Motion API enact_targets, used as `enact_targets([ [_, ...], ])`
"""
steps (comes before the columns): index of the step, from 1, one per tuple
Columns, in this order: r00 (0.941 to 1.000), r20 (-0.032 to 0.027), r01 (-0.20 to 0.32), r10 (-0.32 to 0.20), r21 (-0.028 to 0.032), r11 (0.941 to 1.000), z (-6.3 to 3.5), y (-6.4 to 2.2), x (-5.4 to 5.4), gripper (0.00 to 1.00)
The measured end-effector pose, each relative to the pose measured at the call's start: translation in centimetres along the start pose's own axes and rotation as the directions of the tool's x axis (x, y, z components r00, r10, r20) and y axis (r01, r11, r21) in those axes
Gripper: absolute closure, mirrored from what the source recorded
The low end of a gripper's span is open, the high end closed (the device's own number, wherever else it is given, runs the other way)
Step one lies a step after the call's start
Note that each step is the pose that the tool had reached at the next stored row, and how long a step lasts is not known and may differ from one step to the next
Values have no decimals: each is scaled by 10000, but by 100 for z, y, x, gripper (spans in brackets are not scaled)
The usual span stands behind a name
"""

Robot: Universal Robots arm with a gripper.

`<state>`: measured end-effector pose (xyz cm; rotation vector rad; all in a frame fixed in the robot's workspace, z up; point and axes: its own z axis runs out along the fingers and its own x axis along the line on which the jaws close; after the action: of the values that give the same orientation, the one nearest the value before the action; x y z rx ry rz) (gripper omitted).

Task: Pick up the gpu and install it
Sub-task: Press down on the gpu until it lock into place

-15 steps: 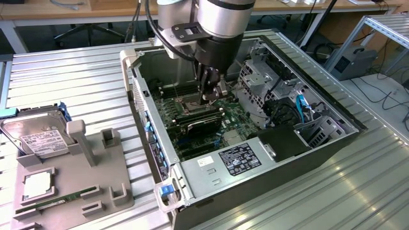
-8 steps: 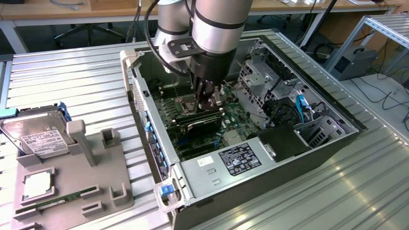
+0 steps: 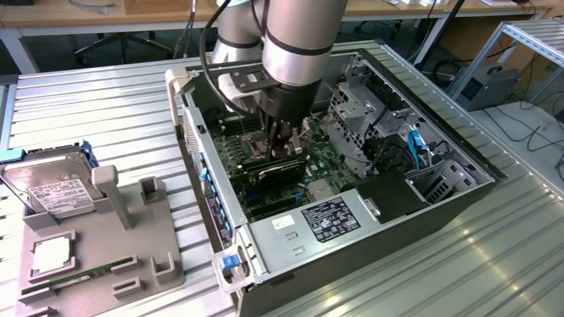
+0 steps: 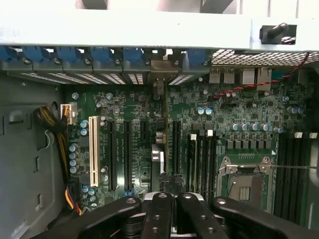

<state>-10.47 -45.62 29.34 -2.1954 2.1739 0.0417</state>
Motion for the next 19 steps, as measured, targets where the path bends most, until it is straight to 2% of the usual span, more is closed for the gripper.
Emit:
enact_targets([
  [5,10000,-2,0,0,0,10000,19,23,-22,89],
  [11,10000,-1,1,-1,0,10000,139,47,-36,89],
  [19,10000,-2,1,-1,0,10000,185,50,-30,89],
])
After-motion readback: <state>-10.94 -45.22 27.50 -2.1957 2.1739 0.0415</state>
